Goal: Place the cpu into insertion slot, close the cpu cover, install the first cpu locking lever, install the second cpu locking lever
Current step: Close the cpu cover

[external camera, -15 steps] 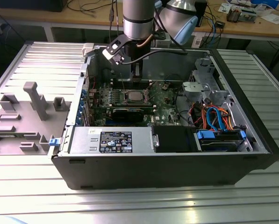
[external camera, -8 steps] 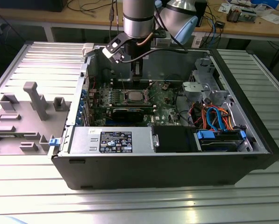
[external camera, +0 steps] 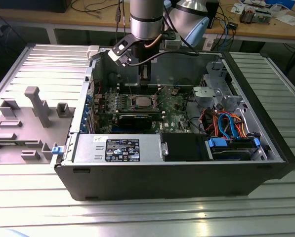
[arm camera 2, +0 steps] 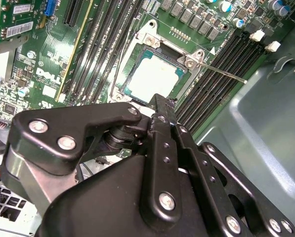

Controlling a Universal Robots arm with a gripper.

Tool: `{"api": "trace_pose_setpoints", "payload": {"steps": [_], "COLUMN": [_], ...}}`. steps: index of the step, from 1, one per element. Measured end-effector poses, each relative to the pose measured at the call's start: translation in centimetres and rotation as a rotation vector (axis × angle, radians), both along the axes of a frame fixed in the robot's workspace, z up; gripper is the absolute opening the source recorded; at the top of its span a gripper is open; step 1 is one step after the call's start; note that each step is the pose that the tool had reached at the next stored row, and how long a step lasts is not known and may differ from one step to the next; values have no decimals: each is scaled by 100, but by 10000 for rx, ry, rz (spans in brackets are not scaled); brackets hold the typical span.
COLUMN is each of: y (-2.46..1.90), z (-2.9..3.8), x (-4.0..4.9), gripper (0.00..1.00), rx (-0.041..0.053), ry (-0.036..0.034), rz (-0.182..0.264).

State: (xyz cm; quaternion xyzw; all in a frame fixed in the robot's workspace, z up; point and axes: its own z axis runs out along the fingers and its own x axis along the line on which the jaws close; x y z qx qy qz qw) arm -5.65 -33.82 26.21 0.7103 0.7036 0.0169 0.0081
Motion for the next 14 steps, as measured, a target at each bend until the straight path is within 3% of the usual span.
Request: {"api": "trace_pose_setpoints", "payload": {"steps": [7, 14], "y": [0, 0], "z": [1, 45], "x": [7, 7], "gripper": [11, 11], "rx": [-9, -18], "ry": [28, 27], "rz": [0, 0]}}
